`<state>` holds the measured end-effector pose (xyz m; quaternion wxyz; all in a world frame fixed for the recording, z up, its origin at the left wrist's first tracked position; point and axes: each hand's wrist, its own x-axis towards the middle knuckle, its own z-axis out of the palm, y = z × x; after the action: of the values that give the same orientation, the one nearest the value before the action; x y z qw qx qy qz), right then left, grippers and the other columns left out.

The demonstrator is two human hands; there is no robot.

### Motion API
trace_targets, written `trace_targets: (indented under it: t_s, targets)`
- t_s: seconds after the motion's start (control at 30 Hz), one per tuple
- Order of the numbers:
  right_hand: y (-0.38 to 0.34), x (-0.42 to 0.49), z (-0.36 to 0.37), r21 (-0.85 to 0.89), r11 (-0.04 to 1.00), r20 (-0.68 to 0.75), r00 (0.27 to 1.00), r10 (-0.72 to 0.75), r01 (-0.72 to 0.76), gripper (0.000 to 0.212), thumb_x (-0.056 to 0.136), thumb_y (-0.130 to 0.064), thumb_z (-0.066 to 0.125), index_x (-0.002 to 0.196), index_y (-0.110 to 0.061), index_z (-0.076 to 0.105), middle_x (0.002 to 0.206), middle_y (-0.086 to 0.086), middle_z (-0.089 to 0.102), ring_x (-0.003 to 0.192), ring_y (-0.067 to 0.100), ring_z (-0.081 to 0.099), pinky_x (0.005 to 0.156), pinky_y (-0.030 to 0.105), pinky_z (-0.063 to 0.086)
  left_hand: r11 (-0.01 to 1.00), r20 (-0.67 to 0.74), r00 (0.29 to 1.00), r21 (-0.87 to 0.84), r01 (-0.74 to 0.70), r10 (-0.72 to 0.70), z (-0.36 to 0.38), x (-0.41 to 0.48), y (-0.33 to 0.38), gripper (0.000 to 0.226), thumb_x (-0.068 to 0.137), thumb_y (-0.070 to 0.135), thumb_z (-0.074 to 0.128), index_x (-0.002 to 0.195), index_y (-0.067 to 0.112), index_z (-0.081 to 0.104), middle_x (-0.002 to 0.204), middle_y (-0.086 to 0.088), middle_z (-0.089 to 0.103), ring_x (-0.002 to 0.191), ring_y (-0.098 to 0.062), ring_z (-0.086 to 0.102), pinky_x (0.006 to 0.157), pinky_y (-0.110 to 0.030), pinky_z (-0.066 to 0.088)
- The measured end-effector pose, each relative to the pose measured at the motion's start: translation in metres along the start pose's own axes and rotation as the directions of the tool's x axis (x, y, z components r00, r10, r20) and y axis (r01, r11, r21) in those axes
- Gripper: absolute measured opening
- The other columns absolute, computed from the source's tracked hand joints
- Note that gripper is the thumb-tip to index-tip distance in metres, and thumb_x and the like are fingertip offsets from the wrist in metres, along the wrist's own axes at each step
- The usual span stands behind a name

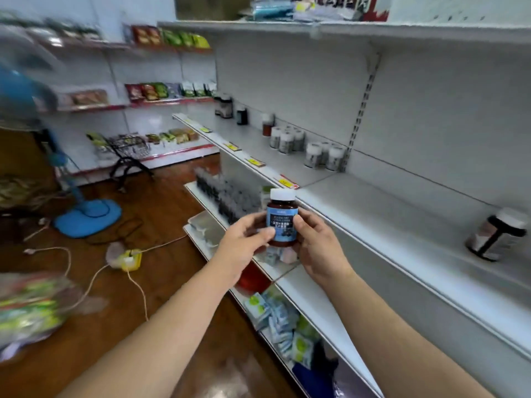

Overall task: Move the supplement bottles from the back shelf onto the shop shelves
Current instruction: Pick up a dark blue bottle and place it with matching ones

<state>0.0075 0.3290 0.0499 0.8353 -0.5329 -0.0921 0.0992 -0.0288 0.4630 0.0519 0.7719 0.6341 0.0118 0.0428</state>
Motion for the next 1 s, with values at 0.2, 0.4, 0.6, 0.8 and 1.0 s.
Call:
trace_targets:
  t_s: [0.2, 0.4, 0.6, 0.8, 1.0]
  targets:
    - [0.056, 0.091, 0.129, 0.046, 0.999, 0.094, 0.995, 0.019, -0.024, 0.018, 0.086, -0.013, 0.053, 0.102, -0.012, 0.060, 0.102, 0.014, 0.066, 0.093, 0.027, 0.063, 0.088, 0.044, 0.050, 0.988, -0.103, 0.991, 0.142, -0.067, 0.082, -0.143, 0.046, 0.045, 0.031, 0.088, 0.007, 0.056, 0.118, 0.014, 0.055, 0.097, 0.005, 0.065, 0.088, -0.009, 0.063, 0.075, -0.021, 0.052]
    - [0.094, 0.175, 0.197, 0.103, 0.992, 0.094, 0.994, 0.061, -0.071, 0.037, 0.074, -0.022, 0.060, 0.110, -0.011, 0.060, 0.118, 0.020, 0.061, 0.108, 0.033, 0.059, 0.095, 0.049, 0.047, 0.973, -0.134, 0.987, 0.223, -0.059, 0.090, -0.230, 0.110, 0.064, 0.036, 0.089, 0.014, 0.057, 0.124, 0.023, 0.052, 0.103, 0.011, 0.063, 0.099, -0.009, 0.059, 0.082, -0.024, 0.051]
    - [0.130, 0.290, 0.216, 0.049, 0.998, 0.075, 0.997, 0.024, -0.028, 0.024, 0.083, -0.017, 0.057, 0.107, -0.015, 0.061, 0.116, 0.018, 0.062, 0.107, 0.032, 0.060, 0.090, 0.044, 0.049, 0.971, -0.146, 0.986, 0.234, -0.049, 0.084, -0.292, 0.220, 0.050, 0.033, 0.088, 0.014, 0.058, 0.116, 0.030, 0.054, 0.111, 0.003, 0.063, 0.107, -0.018, 0.060, 0.094, -0.039, 0.049]
    - [0.136, 0.424, 0.226, 0.120, 0.992, 0.048, 0.999, 0.025, -0.030, 0.020, 0.088, -0.009, 0.051, 0.106, -0.014, 0.059, 0.102, 0.011, 0.066, 0.086, 0.020, 0.068, 0.066, 0.030, 0.057, 0.975, -0.088, 0.994, 0.217, -0.051, 0.072, -0.326, 0.353, 0.057, 0.039, 0.088, 0.013, 0.058, 0.125, 0.021, 0.051, 0.105, 0.007, 0.062, 0.102, -0.013, 0.058, 0.086, -0.031, 0.050]
    - [0.134, 0.533, 0.236, 0.080, 0.997, -0.019, 1.000, 0.017, -0.016, 0.016, 0.091, -0.008, 0.048, 0.099, -0.014, 0.060, 0.095, 0.007, 0.069, 0.080, 0.015, 0.069, 0.068, 0.029, 0.057, 0.981, -0.015, 1.000, 0.192, -0.015, 0.018, -0.359, 0.470, 0.067, 0.039, 0.087, 0.011, 0.058, 0.125, 0.016, 0.052, 0.111, -0.002, 0.063, 0.104, -0.017, 0.060, 0.084, -0.031, 0.053]
